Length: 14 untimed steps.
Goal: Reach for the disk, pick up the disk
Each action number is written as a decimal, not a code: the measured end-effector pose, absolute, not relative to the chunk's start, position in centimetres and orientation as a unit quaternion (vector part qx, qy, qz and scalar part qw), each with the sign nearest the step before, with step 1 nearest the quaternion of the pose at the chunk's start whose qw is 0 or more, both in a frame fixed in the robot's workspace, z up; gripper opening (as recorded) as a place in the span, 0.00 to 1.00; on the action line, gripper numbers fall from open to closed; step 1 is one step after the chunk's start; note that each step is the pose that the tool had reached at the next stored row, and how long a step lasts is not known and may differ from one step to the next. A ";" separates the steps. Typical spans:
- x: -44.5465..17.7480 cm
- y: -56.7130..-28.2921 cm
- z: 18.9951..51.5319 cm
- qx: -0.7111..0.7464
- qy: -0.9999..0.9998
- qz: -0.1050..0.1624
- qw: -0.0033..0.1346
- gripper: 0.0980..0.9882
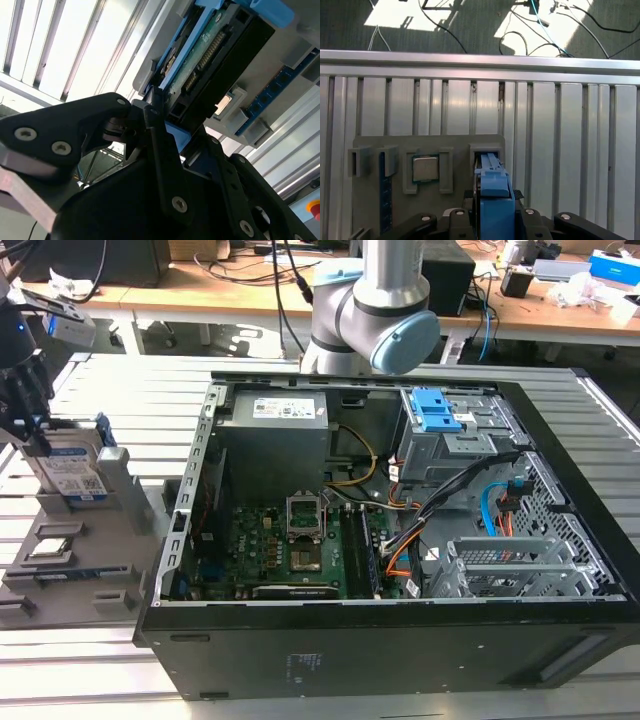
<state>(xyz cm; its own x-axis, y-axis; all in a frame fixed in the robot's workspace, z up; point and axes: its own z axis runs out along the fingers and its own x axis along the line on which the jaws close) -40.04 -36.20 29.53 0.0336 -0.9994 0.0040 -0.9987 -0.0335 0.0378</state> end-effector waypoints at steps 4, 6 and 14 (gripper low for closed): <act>-40.0 -36.2 30.5 0.719 -0.695 -0.012 0.015 0.30; -40.0 -36.2 30.9 0.719 -0.695 -0.012 0.015 0.30; -40.0 -36.2 32.4 0.719 -0.695 -0.012 0.015 0.30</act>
